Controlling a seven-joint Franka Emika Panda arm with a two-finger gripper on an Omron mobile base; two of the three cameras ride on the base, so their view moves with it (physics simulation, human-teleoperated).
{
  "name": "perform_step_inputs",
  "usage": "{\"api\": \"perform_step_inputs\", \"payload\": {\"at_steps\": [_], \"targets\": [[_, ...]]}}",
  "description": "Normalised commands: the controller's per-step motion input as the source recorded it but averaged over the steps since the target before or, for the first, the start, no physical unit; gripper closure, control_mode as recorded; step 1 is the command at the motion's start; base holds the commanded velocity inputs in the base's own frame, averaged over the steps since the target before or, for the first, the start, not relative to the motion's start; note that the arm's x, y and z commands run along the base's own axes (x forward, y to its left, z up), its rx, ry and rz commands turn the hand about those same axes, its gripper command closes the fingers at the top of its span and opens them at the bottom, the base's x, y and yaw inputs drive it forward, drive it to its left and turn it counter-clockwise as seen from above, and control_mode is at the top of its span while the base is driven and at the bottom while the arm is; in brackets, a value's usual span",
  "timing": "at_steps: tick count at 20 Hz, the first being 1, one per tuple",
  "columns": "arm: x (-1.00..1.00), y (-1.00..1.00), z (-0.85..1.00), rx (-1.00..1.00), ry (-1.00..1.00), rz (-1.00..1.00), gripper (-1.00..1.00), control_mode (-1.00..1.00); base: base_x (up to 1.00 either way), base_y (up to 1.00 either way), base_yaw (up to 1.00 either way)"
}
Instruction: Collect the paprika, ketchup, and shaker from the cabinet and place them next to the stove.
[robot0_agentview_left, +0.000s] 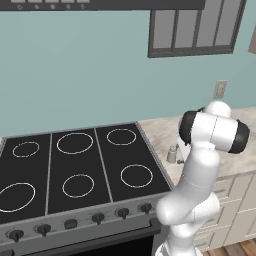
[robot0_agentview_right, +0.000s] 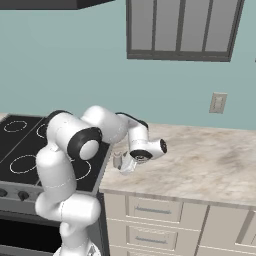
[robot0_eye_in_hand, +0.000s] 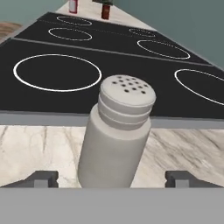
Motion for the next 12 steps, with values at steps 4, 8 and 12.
{"api": "perform_step_inputs", "payload": {"at_steps": [4, 8, 12], "targets": [[-0.31, -0.03, 0.32, 0.00, -0.17, 0.02, -1.00, -1.00, 0.00, 0.00, 0.00], [-0.42, 0.00, 0.42, 0.00, -0.22, 0.00, -1.00, -1.00, 0.00, 0.00, 0.00], [-0.58, 0.00, 0.47, 0.00, -0.23, 0.00, -1.00, -1.00, 0.00, 0.00, 0.00]]}}
